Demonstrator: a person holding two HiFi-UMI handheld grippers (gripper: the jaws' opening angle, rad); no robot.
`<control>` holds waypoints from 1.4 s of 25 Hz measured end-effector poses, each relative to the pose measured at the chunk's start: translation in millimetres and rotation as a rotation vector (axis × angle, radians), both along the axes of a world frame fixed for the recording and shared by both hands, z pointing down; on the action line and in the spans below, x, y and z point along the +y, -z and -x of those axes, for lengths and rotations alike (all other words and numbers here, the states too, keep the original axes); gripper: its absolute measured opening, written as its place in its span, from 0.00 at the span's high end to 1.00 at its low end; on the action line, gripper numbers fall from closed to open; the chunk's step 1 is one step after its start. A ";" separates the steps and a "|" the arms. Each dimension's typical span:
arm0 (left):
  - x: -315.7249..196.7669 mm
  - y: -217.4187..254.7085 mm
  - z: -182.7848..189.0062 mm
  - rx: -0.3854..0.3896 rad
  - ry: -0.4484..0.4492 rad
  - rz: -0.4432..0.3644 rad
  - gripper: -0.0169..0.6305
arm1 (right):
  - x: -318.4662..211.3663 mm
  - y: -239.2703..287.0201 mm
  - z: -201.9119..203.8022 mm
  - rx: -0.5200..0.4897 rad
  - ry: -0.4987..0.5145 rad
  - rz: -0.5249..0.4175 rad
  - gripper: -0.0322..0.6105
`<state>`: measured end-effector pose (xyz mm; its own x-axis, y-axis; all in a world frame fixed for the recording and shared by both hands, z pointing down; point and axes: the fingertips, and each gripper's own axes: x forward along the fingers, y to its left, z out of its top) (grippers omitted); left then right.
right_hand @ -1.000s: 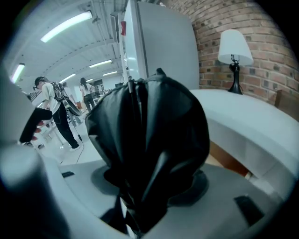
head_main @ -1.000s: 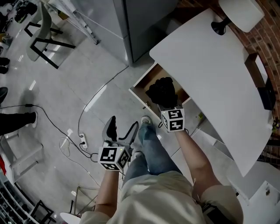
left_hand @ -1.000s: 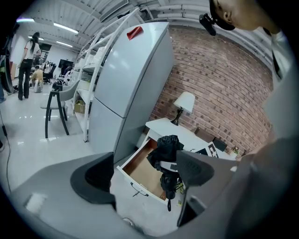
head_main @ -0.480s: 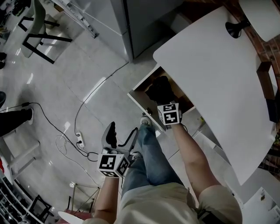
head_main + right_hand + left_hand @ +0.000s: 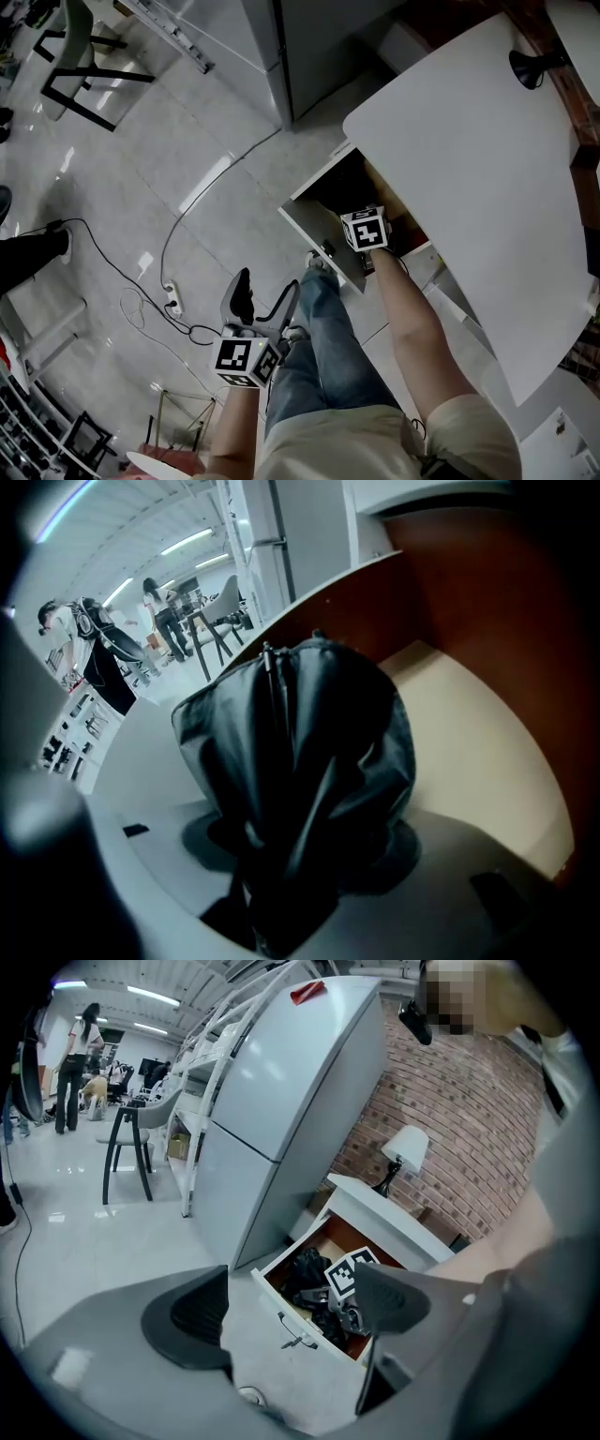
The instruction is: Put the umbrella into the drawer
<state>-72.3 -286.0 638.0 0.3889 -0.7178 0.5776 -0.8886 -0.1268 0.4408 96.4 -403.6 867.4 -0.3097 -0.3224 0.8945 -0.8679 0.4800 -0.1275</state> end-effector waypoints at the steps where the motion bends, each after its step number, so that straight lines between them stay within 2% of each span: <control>1: -0.5 -0.8 -0.1 0.007 0.004 0.009 0.34 | -0.3 -3.3 0.3 0.002 -0.001 0.010 0.57; 4: -1.2 -3.4 3.0 0.005 0.012 0.023 0.34 | -0.8 -6.7 1.7 0.012 -0.008 0.005 0.56; 7: -1.3 -4.2 5.4 -0.003 0.014 0.002 0.34 | -0.9 -7.3 4.1 0.022 -0.008 -0.008 0.54; 12: 5.9 3.7 4.5 0.004 0.010 -0.012 0.34 | 1.1 2.6 5.7 0.026 -0.021 -0.019 0.45; 21: 27.9 33.8 14.2 -0.003 0.002 -0.077 0.34 | 19.1 58.8 7.0 -0.004 -0.039 -0.118 0.47; 27: 56.9 56.7 18.2 -0.010 -0.019 -0.118 0.34 | 47.7 118.3 6.9 -0.023 -0.061 -0.232 0.54; 29: 69.7 64.8 18.9 -0.020 -0.026 -0.130 0.35 | 62.4 140.0 6.8 -0.033 -0.073 -0.270 0.60; 35: 121.1 93.0 15.6 -0.010 -0.073 -0.169 0.37 | 132.7 205.5 9.0 -0.070 -0.119 -0.381 0.74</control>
